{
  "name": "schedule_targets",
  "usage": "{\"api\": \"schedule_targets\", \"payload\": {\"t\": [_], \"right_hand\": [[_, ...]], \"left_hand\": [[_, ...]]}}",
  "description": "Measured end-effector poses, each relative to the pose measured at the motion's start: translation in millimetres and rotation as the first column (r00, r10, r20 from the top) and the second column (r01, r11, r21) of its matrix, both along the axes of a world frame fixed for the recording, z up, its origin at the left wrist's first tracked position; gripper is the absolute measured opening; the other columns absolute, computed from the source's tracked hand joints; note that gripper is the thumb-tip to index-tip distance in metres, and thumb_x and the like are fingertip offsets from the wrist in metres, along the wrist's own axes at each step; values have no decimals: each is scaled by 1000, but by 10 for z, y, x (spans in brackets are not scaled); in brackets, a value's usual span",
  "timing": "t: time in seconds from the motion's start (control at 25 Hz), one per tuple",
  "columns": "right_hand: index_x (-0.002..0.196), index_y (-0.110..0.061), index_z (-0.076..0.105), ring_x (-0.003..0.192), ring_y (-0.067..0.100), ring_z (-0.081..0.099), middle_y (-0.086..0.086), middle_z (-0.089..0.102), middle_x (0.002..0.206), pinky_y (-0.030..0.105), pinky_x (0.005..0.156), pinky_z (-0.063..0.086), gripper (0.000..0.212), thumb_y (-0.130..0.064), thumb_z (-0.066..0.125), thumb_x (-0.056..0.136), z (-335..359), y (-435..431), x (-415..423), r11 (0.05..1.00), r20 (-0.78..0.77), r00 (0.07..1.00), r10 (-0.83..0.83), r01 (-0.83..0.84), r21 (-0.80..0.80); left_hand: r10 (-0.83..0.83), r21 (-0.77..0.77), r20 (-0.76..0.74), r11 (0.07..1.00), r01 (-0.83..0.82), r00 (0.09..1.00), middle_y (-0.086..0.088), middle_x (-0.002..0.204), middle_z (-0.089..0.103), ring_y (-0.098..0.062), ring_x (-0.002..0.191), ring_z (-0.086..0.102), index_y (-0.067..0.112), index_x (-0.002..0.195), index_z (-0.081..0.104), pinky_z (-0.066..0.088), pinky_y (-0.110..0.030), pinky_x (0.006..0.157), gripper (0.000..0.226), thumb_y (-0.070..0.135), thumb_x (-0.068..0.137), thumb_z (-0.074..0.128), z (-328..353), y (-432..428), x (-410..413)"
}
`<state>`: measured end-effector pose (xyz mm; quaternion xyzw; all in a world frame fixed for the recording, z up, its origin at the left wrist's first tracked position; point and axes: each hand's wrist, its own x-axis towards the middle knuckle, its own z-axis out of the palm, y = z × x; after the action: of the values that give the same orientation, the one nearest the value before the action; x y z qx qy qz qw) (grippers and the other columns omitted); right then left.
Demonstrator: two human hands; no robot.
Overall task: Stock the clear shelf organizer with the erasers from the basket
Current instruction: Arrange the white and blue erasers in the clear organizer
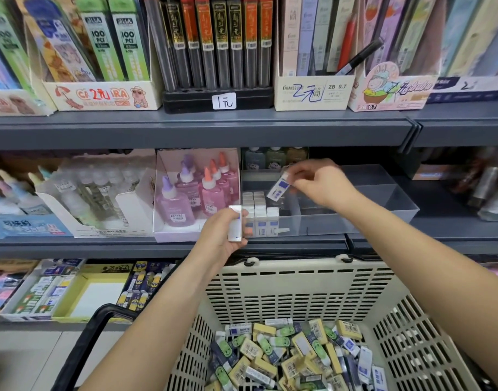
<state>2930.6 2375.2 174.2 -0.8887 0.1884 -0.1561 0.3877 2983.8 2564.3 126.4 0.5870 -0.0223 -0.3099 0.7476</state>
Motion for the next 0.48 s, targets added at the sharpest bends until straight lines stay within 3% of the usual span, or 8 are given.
{"api": "schedule_targets", "payload": {"t": [0.08,0.2,0.36,0.48], "right_hand": [[100,-25,68,75,6,62,-4,67,91,15,70,45,16,-20,58,89,-41,-7,103,978,-101,995,-18,-3,-209],[103,-25,69,97,20,61,0,67,110,30,90,50,18,-24,56,90,-187,54,214,943,-263,963,53,-135,-305],[114,-22,64,107,23,57,2,62,121,36,96,46,27,-25,45,95,-313,91,279,897,-438,890,130,-293,-330],[119,-20,62,108,23,56,3,61,124,33,97,45,31,-21,39,98,-363,84,284,890,-453,879,150,-320,-325]], "left_hand": [[15,-30,41,999,-14,999,-8,81,55,-15,62,57,5,91,60,48,-25,56,24,3,93,36,12,48,19],[0,10,180,1000,-2,984,-7,82,64,-14,72,63,7,94,61,56,-27,66,19,1,95,43,-4,115,3],[-15,54,232,999,2,973,-9,94,68,-20,86,65,2,109,61,55,-26,72,20,3,92,52,-31,173,33],[-19,33,215,999,12,976,-10,99,68,-21,90,65,7,103,63,57,-22,70,21,-3,92,48,-35,184,49]]}}
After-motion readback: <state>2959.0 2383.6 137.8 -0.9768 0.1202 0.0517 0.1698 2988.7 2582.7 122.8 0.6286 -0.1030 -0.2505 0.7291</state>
